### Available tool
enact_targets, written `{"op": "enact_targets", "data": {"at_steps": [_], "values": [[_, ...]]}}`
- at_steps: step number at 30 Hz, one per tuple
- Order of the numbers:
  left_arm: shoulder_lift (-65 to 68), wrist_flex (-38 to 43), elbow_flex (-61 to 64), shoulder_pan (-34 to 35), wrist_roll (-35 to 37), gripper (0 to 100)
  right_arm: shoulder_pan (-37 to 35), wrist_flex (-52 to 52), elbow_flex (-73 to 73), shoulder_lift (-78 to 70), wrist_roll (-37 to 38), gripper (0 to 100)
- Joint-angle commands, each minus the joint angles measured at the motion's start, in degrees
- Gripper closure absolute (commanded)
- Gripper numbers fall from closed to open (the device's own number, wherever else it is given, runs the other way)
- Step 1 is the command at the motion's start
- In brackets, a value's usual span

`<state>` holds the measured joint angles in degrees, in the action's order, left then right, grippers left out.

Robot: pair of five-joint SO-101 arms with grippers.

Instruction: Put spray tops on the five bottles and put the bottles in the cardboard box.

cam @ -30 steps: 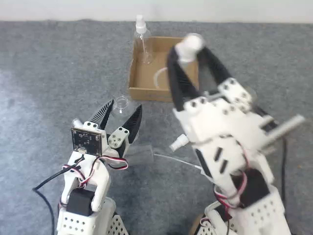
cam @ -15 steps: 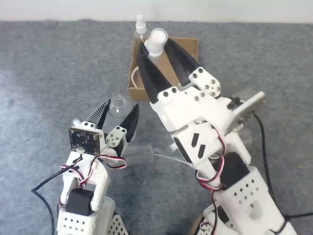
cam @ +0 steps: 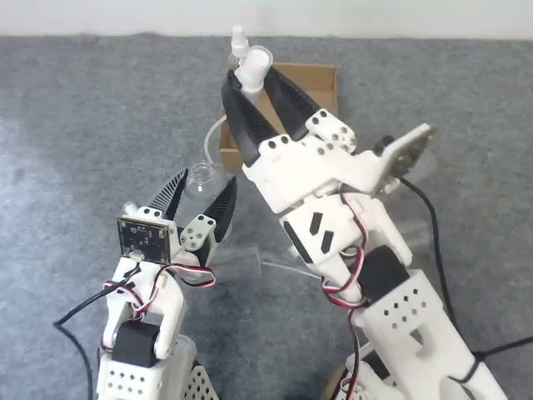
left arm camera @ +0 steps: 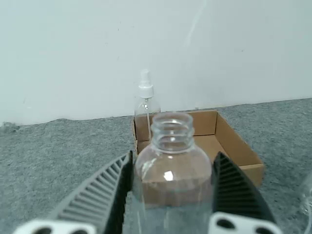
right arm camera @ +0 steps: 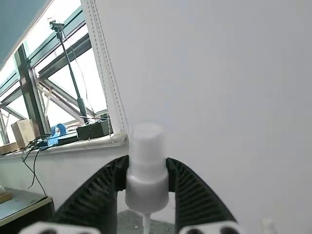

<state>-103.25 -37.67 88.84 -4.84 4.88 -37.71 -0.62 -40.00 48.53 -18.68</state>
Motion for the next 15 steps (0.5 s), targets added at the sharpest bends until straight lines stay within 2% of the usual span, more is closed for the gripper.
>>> {"op": "enact_targets", "data": {"at_steps": [1,15], "values": [[-1.1,0.1,-0.3,0.0,0.2,78,-0.4,-2.3,3.5,-0.8,-0.9,99.2],[-1.1,0.1,-0.3,0.1,0.2,78,-0.5,-3.4,2.9,-2.2,-1.0,99.2]]}}
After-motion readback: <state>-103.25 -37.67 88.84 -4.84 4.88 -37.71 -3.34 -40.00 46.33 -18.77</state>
